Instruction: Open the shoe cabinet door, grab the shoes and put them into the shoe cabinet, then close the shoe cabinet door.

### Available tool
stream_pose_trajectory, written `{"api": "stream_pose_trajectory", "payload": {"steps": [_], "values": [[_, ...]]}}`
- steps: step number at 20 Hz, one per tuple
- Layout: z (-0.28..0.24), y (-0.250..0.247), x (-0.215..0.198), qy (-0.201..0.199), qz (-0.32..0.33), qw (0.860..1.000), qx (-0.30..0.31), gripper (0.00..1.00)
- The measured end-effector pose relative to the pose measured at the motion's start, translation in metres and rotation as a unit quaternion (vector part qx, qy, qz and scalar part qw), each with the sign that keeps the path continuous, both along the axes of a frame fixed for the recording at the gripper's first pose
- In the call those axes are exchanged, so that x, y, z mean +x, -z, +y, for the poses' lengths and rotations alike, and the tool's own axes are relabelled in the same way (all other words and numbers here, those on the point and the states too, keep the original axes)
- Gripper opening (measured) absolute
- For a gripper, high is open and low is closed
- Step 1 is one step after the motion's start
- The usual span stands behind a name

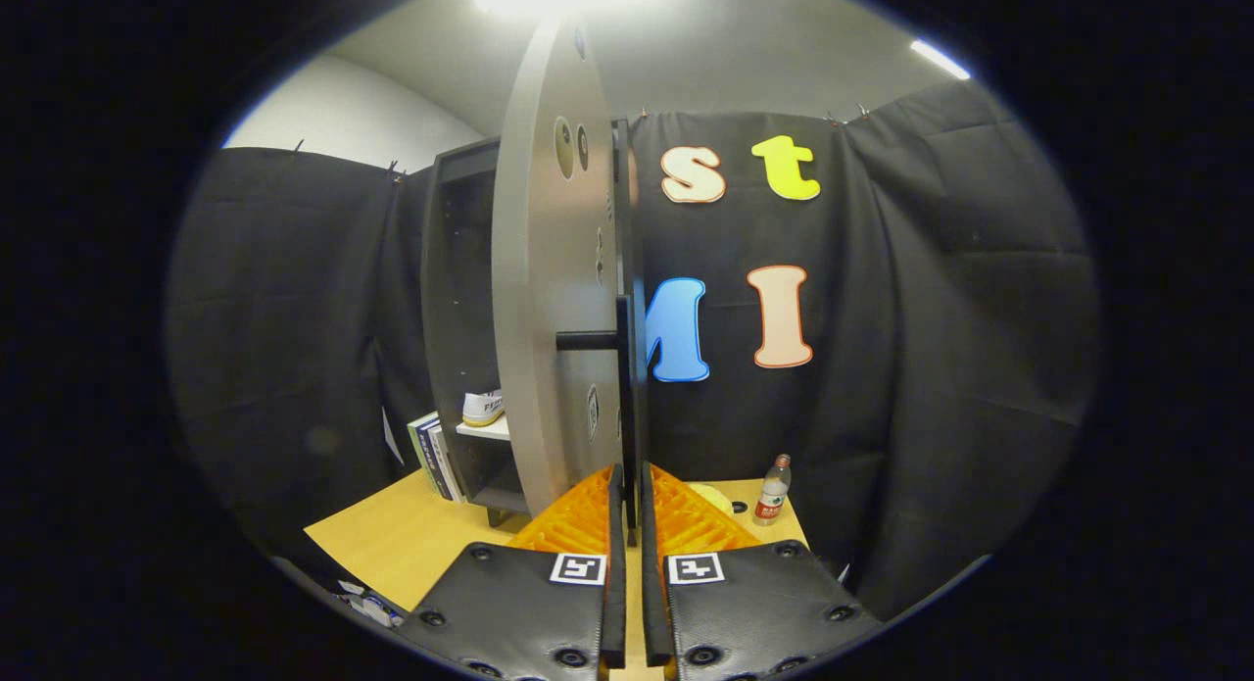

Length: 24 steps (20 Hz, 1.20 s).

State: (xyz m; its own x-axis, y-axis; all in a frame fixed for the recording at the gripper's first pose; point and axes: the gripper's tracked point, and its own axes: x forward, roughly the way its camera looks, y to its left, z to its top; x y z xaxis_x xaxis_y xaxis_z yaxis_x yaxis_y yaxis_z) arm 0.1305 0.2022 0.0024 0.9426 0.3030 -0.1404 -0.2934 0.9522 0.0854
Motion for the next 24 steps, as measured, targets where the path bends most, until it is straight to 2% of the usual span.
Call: {"api": "stream_pose_trajectory", "payload": {"steps": [2,5,8,9,13,18,24], "values": [[0.003,0.001,-0.014,0.014,0.002,1.0,-0.01,0.29],[0.008,-0.01,-0.039,0.038,-0.012,0.999,-0.012,0.39],[0.03,-0.026,-0.061,0.051,-0.022,0.998,-0.001,0.6],[0.033,-0.029,-0.067,0.066,-0.025,0.997,-0.009,0.68],[0.07,-0.017,-0.094,0.082,-0.021,0.996,-0.023,0.96],[0.133,0.03,-0.102,0.05,0.037,0.998,0.005,0.97],[0.181,0.115,-0.08,0.015,0.114,0.993,-0.038,0.97]]}}
